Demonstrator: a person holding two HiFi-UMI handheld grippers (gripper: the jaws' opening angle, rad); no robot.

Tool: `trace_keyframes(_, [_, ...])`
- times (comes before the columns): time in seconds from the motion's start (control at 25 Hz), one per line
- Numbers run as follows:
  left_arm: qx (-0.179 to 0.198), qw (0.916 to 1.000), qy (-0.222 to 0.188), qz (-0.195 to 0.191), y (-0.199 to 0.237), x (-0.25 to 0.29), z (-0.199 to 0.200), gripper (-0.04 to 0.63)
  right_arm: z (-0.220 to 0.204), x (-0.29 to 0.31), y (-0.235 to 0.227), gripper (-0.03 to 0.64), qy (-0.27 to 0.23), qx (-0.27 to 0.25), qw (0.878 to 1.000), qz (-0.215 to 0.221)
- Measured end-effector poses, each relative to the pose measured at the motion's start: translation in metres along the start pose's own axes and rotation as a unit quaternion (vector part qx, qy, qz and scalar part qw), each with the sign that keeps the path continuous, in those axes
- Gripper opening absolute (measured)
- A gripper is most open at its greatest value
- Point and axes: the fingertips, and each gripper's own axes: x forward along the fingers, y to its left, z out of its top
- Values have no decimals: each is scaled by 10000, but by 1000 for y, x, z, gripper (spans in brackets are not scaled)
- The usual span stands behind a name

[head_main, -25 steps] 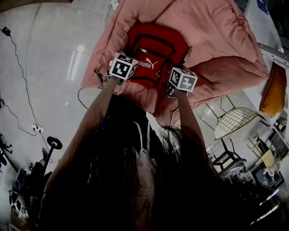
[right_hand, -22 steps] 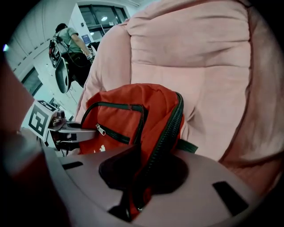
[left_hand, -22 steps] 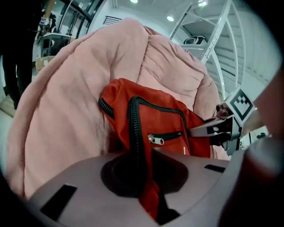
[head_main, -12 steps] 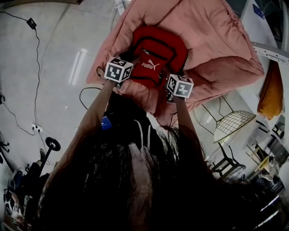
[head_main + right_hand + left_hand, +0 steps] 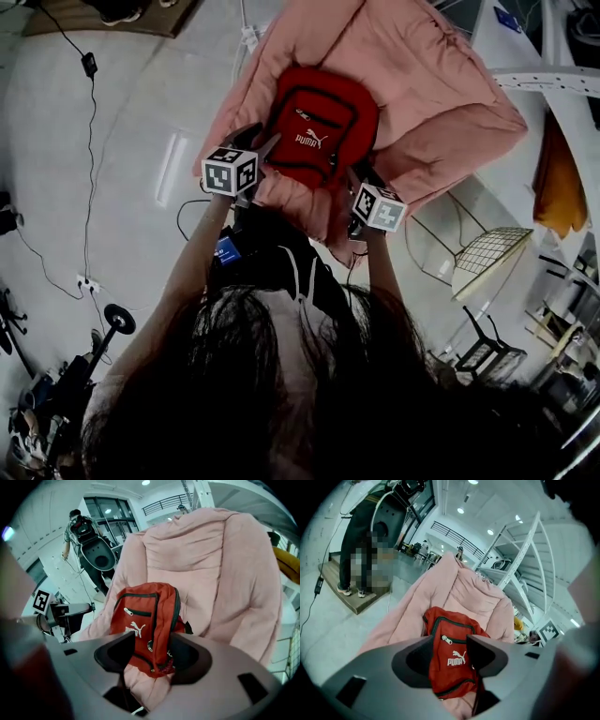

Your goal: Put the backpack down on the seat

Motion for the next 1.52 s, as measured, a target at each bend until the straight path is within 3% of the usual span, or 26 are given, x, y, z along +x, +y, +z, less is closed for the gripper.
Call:
trace_keyframes(0.12, [184,9991,-302,-215,-24,-18,23,212,7,-28,15,238,-430,73,9986,289])
trace_keyframes(0.32, [860,9925,-713,-503,-79,-52,57,212,25,-77,38,238,-1052,-43,9923,649])
trace_keyframes(0.56, [1623,9825,-699,-587,-134,-90,63,212,37,-131,68,229,-1536,-406,9820,1019])
trace_keyframes(0.8, [2455,9653,-756,-471,-188,-129,60,212,32,-181,76,173,-1891,-898,9727,999])
trace_keyframes(0.88, [2433,9647,-879,-482,-206,-143,56,210,30,-197,77,153,-2033,-932,9692,1034])
trace_keyframes(1.12, [1776,9746,-1217,-616,-242,-168,40,185,26,-227,84,120,-2272,-994,9604,1270])
trace_keyframes(1.36, [1803,9759,-1121,-513,-253,-183,34,107,19,-234,98,101,-2279,-1045,9555,1554])
trace_keyframes(1.52, [1831,9758,-1129,-400,-251,-190,33,103,11,-229,110,91,-2212,-1082,9532,1756])
